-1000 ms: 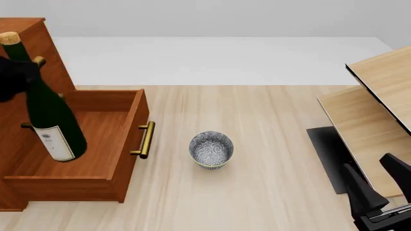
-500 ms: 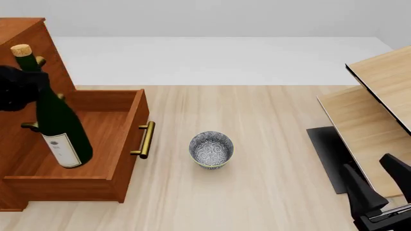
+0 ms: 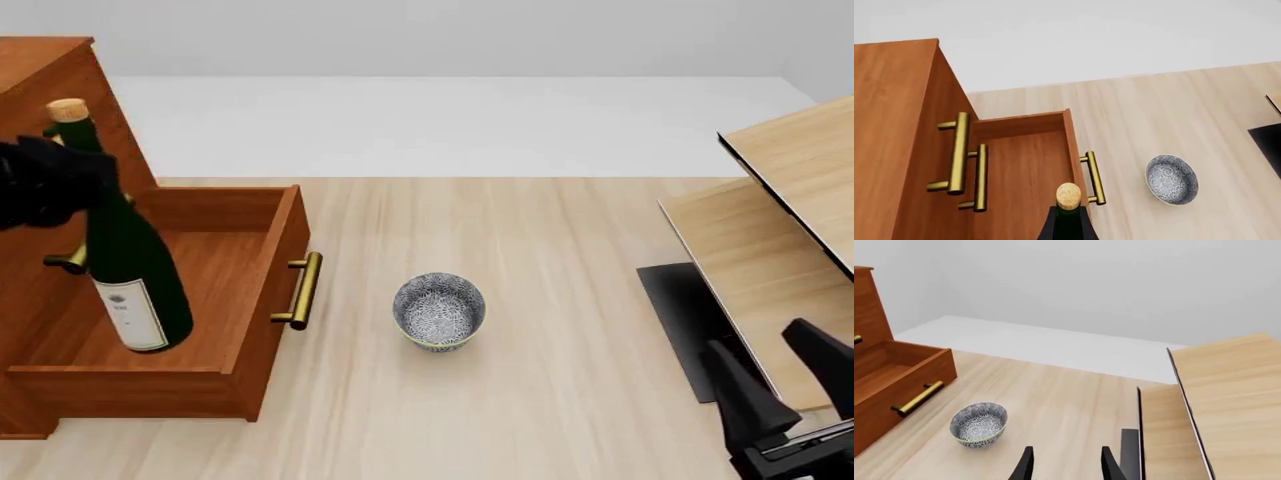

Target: Put the wine bottle in the bottom drawer of the cabinet.

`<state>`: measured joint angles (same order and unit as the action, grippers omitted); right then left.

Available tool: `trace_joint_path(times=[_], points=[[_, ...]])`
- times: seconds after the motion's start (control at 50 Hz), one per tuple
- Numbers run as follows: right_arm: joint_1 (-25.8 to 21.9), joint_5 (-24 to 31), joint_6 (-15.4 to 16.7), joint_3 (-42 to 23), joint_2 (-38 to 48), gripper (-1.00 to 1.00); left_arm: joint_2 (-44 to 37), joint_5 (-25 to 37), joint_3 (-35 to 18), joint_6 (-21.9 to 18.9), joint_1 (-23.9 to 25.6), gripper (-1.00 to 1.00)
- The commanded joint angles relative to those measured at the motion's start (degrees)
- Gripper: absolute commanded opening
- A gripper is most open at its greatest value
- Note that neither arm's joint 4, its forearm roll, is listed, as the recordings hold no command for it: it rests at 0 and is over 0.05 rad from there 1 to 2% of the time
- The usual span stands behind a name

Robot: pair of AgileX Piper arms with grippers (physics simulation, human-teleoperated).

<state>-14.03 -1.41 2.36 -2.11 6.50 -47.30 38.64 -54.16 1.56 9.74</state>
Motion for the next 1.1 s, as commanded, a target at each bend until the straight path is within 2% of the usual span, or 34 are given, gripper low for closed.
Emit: trace_joint_path(times=[0.02,0.12,0.14,0.18,0.2,0.32,0.38,0.4,0.48,0.52,0.54,0.56,0.64,0.66,0.7,0.72,0.74,0.8,0.84,0.86,0.9,0.94,0.96,1.1], points=[[-0.74,-1.07,0.01,0.38,1.25,1.0,-4.51,5.45,-5.02,1.04,-0.23,-1.0],[-1.28,-2.49,-0.11,0.73,2.78,1.0,-7.51,7.2,-5.59,0.58,-0.21,-1.0],[-1.43,-3.3,-0.03,0.93,3.82,1.0,-8.36,7.22,-5.83,-0.83,-1.44,-1.0],[-1.62,-3.49,-0.12,1.09,4.06,1.0,-9.26,7.48,-6.48,0.85,-0.6,-1.0],[-1.71,-3.65,-0.06,1.18,4.35,1.0,-9.92,7.67,-6.8,-0.06,-1.26,-1.0],[-1.84,-3.93,-0.08,1.3,4.76,1.0,-13.31,8.73,-10.57,1.27,-1.02,-1.0],[-1.71,-3.75,-0.01,1.37,4.8,1.0,-14.28,8.68,-12.05,1.09,-0.96,-1.0],[-1.82,-4.06,0.01,1.43,5.2,1.0,-14.64,8.81,-12.78,-0.27,-1.25,-1.0],[-1.86,-4.29,0.06,1.47,5.48,1.0,-16.42,9.82,-16.33,-0.38,-1.94,-1.0],[-1.83,-4.59,0.15,1.5,5.82,1.0,-17.47,10.46,-17.92,0.82,-1.72,-1.0],[-1.88,-4.7,0.16,1.52,5.99,1.0,-18.06,10.42,-18.41,-0.7,-2.48,-1.0],[-1.78,-4.71,0.18,1.53,6.0,1.0,-18.4,10.36,-18.8,-0.01,-2.32,-1.0],[-1.68,-3.97,0.18,1.57,5.36,1.0,-20.65,10.14,-19.16,-0.47,-3.69,-1.0],[-1.65,-3.86,0.21,1.58,5.3,1.0,-21.53,10.8,-19.16,2.17,-2.38,-1.0],[-1.72,-4.04,0.28,1.6,5.51,1.0,-22.02,10.27,-19.45,-0.29,-3.79,-1.0],[-1.57,-4.05,0.26,1.6,5.54,1.0,-22.62,10.69,-19.56,1.73,-2.0,-1.0],[-1.67,-4.17,0.32,1.62,5.66,1.0,-23.17,10.7,-19.1,-0.33,-3.21,-1.0],[-1.72,-4.34,0.28,1.67,5.96,1.0,-24.32,10.78,-18.37,0.93,-1.76,-1.0],[-1.62,-4.02,0.27,1.66,5.74,1.0,-24.38,10.07,-18.49,-1.24,-2.62,-1.0],[-1.6,-4.16,0.25,1.66,5.92,1.0,-25.38,10.72,-18.17,0.83,-1.53,-1.0],[-1.66,-4.34,0.25,1.74,6.14,1.0,-25.6,10.34,-18.73,-0.37,-2.07,-1.0],[-1.68,-4.26,0.2,1.75,6.07,1.0,-26.39,10.84,-18.82,1.86,-0.41,-1.0],[-1.72,-4.23,0.17,1.76,6.06,1.0,-26.54,10.46,-19.22,0.55,-1.3,-1.0],[-1.84,-3.32,0.19,1.78,5.4,1.0,-29.33,9.13,-19.62,-0.4,-2.5,-1.0]])
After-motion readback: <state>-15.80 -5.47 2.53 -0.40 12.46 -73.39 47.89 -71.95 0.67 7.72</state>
